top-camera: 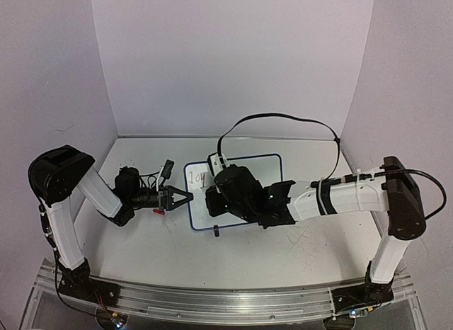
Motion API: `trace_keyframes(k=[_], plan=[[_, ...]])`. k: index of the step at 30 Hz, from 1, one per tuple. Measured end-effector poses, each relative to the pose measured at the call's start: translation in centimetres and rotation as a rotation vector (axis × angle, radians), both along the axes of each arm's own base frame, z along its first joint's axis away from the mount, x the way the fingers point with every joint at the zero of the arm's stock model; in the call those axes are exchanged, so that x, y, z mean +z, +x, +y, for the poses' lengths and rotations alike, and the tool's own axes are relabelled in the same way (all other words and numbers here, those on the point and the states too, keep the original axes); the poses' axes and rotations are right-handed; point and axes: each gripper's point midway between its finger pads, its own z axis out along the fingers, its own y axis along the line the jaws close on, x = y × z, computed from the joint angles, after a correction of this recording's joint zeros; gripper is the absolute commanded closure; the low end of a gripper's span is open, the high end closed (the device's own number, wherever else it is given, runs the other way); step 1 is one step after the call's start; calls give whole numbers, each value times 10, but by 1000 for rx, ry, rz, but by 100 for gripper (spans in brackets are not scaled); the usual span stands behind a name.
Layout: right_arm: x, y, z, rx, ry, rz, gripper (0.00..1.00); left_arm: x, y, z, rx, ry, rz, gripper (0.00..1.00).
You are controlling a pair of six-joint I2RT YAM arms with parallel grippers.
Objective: Write a sentence on the whiteboard
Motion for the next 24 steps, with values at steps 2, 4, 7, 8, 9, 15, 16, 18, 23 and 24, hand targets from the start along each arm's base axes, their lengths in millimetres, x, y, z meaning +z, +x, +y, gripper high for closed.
trace_keyframes(k=[2, 4, 7, 8, 9, 15, 16, 18, 23, 24], plan=[[4, 1, 6, 6, 4, -6, 100, 0, 0, 0, 0, 0, 0, 100], [7, 2, 9, 12, 6, -13, 100, 0, 0, 0, 0, 0, 0, 100], [11, 4, 13, 15, 8, -21, 100, 0, 0, 0, -1, 0, -1, 100], [12, 4, 13, 15, 10, -23, 100, 0, 0, 0, -2, -1, -1, 100], [12, 4, 12, 14, 11, -23, 100, 0, 0, 0, -2, -1, -1, 100], [18, -6, -17, 3, 2, -24, 100, 0, -1, 0, -4, -1, -2, 100], [23, -6, -21, -2, 9, -29, 100, 0, -1, 0, -4, -1, -2, 100], [33, -2, -25, -16, 31, -42, 100, 0, -1, 0, -4, -1, -1, 100], [35, 8, -30, -40, 30, -55, 100, 0, -1, 0, -4, -1, -1, 100], [35, 9, -30, -42, 27, -58, 100, 0, -1, 0, -4, -1, -1, 100]])
